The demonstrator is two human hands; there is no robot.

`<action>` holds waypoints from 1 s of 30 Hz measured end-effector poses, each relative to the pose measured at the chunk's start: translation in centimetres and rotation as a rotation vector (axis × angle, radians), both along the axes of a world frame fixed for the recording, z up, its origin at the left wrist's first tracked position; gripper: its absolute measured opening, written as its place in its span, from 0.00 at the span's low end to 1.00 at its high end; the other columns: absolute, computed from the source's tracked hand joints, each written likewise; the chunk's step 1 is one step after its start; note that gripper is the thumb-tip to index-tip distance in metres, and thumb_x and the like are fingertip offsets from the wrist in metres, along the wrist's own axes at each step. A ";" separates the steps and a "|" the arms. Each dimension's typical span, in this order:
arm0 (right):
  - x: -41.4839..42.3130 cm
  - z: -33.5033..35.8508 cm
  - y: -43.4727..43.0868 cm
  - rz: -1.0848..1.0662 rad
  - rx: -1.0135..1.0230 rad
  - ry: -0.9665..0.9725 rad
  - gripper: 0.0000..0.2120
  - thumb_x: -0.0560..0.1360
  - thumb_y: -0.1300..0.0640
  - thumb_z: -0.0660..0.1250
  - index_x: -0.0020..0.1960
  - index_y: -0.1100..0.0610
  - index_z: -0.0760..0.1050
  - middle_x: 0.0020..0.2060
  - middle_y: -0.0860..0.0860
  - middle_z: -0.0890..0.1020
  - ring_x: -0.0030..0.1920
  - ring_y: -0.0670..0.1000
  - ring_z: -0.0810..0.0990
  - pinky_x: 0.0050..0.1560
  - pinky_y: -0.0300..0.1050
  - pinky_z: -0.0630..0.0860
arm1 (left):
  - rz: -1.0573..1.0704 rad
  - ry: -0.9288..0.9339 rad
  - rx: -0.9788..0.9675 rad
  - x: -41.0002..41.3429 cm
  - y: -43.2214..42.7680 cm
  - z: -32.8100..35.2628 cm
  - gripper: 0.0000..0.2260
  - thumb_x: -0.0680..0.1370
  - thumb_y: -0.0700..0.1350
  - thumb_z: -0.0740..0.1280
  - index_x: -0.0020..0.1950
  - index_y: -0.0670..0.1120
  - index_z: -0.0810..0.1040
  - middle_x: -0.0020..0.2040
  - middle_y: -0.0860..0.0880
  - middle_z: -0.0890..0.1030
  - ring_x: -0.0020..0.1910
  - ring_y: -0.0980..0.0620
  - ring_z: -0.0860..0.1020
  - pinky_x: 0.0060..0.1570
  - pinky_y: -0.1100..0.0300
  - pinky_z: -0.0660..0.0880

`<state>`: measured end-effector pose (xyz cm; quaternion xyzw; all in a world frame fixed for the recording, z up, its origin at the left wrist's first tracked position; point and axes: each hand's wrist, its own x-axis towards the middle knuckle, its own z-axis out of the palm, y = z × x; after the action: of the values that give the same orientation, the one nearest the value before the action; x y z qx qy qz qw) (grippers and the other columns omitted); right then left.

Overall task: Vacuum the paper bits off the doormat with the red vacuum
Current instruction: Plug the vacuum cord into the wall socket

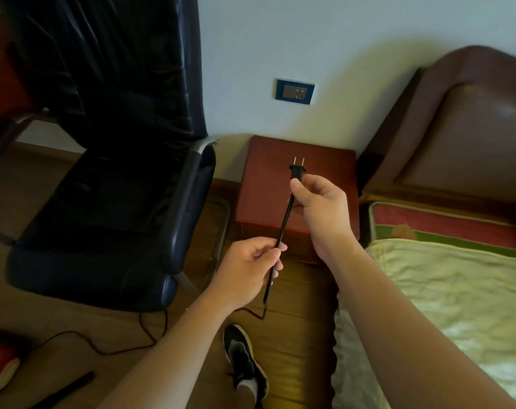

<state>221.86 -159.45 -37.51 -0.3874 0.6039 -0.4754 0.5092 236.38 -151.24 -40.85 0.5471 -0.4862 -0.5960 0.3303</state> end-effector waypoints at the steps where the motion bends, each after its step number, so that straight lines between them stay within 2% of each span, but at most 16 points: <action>1: -0.1 -0.4 -1.4 -0.004 0.001 -0.003 0.08 0.79 0.55 0.70 0.57 0.53 0.82 0.47 0.51 0.85 0.49 0.50 0.84 0.48 0.42 0.82 | 0.004 -0.003 -0.003 -0.2 -1.5 -0.5 0.08 0.83 0.42 0.64 0.56 0.50 0.82 0.38 0.52 0.82 0.40 0.54 0.81 0.43 0.59 0.81; 3: -0.2 -1.0 -4.4 -0.006 0.007 0.003 0.07 0.79 0.56 0.70 0.56 0.53 0.82 0.45 0.51 0.84 0.45 0.48 0.83 0.43 0.38 0.81 | 0.008 0.002 -0.003 -0.4 -4.4 -1.2 0.08 0.83 0.42 0.64 0.56 0.50 0.83 0.38 0.52 0.82 0.40 0.54 0.81 0.42 0.59 0.81; 7: -0.6 -2.3 -10.5 -0.033 0.030 0.021 0.06 0.79 0.57 0.70 0.55 0.55 0.83 0.43 0.49 0.83 0.44 0.49 0.82 0.44 0.42 0.82 | -0.013 -0.005 0.006 -0.6 -10.5 -2.2 0.08 0.83 0.42 0.65 0.56 0.48 0.83 0.39 0.51 0.82 0.39 0.55 0.81 0.41 0.62 0.80; 11: -1.6 -3.5 -15.7 -0.060 0.049 0.041 0.10 0.79 0.55 0.70 0.59 0.57 0.82 0.46 0.50 0.84 0.47 0.49 0.83 0.43 0.39 0.80 | -0.036 -0.013 0.021 -1.3 -16.0 -2.6 0.08 0.83 0.41 0.65 0.55 0.47 0.83 0.38 0.50 0.82 0.38 0.55 0.81 0.39 0.63 0.79; 15: -2.2 -4.5 -19.8 -0.064 0.069 0.017 0.12 0.79 0.56 0.70 0.59 0.60 0.81 0.45 0.50 0.83 0.45 0.47 0.81 0.42 0.38 0.78 | -0.038 -0.016 0.038 -2.0 -19.9 -3.3 0.08 0.83 0.40 0.65 0.54 0.48 0.83 0.37 0.51 0.82 0.38 0.55 0.81 0.40 0.62 0.80; 19: -2.3 -6.1 -23.6 -0.052 0.086 -0.036 0.07 0.79 0.59 0.69 0.55 0.60 0.82 0.40 0.50 0.81 0.41 0.48 0.79 0.41 0.41 0.80 | -0.024 -0.032 0.071 -2.2 -23.6 -4.5 0.08 0.83 0.40 0.65 0.53 0.49 0.83 0.37 0.51 0.82 0.38 0.55 0.81 0.41 0.60 0.81; 25: -3.2 -8.7 -29.5 -0.019 0.139 -0.075 0.03 0.79 0.59 0.69 0.50 0.56 0.82 0.38 0.49 0.80 0.40 0.49 0.79 0.42 0.44 0.80 | -0.004 -0.086 0.121 -3.3 -29.2 -6.3 0.07 0.83 0.42 0.65 0.52 0.49 0.83 0.38 0.50 0.82 0.39 0.53 0.81 0.46 0.49 0.81; 27: -3.8 -9.5 -31.4 -0.019 0.155 -0.088 0.03 0.79 0.59 0.69 0.49 0.56 0.82 0.36 0.48 0.80 0.39 0.49 0.79 0.43 0.45 0.80 | -0.001 -0.097 0.134 -4.1 -31.1 -6.9 0.07 0.83 0.42 0.65 0.52 0.48 0.83 0.39 0.49 0.83 0.39 0.52 0.82 0.46 0.49 0.82; 30: -4.7 -10.6 -34.1 -0.009 0.172 -0.098 0.04 0.79 0.59 0.70 0.47 0.54 0.82 0.33 0.46 0.80 0.38 0.48 0.78 0.42 0.44 0.79 | 0.016 -0.092 0.160 -5.4 -33.4 -7.9 0.07 0.83 0.41 0.65 0.53 0.47 0.83 0.38 0.49 0.82 0.38 0.53 0.81 0.43 0.54 0.80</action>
<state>217.19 -193.60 -48.15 -0.3158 0.6185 -0.4426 0.5673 230.99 -184.68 -48.71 0.6024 -0.4475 -0.6044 0.2675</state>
